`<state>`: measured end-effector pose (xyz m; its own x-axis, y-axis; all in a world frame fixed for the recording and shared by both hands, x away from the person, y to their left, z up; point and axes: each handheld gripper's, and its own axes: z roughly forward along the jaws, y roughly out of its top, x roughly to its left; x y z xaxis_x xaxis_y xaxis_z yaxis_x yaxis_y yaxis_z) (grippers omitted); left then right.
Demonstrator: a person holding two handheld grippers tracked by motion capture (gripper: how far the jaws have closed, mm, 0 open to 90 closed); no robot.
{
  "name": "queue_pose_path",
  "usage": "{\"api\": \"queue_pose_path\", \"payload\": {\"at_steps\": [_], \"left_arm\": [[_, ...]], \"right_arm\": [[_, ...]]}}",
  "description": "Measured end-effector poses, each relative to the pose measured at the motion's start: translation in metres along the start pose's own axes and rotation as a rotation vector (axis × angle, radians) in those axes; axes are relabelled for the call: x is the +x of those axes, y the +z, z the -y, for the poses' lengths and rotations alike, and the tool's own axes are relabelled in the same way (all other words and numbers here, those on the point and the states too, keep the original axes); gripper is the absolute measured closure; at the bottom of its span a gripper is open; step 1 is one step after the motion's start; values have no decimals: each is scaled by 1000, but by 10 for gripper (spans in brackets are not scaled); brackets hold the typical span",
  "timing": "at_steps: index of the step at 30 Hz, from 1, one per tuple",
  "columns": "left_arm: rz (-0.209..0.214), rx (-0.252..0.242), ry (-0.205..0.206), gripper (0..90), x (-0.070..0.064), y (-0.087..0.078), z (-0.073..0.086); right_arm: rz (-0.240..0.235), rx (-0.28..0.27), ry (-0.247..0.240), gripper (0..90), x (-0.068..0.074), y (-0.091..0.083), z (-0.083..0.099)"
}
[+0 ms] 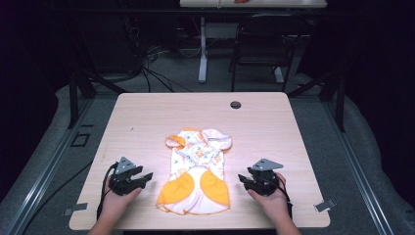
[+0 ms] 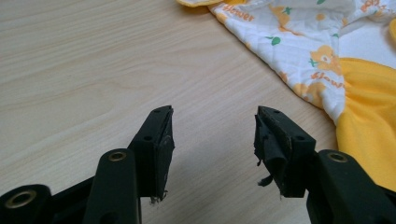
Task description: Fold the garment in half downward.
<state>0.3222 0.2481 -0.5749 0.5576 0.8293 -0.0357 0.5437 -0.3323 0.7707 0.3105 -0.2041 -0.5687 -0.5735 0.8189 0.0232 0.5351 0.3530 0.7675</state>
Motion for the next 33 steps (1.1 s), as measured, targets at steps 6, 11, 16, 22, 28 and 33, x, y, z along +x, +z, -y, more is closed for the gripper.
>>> {"api": "queue_pose_path", "payload": {"at_steps": [6,11,16,22,28,33], "left_arm": [[10,0,3,514,-1,1,-1],[21,9,23,553,-5,2,-1],[41,5,27,593,-12,3,-4],[86,16,32,688,-17,9,-11],[136,48,63,769,-22,24,-26],[141,65,83,821,-26,40,-38]], "right_arm": [[-13,20,-35,565,2,2,2],[-34,43,-65,606,8,5,0],[-52,38,-85,676,13,4,-4],[-96,61,-88,761,18,9,-12],[-121,94,-119,785,25,21,-28],[-123,104,-138,805,29,37,-42]]}}
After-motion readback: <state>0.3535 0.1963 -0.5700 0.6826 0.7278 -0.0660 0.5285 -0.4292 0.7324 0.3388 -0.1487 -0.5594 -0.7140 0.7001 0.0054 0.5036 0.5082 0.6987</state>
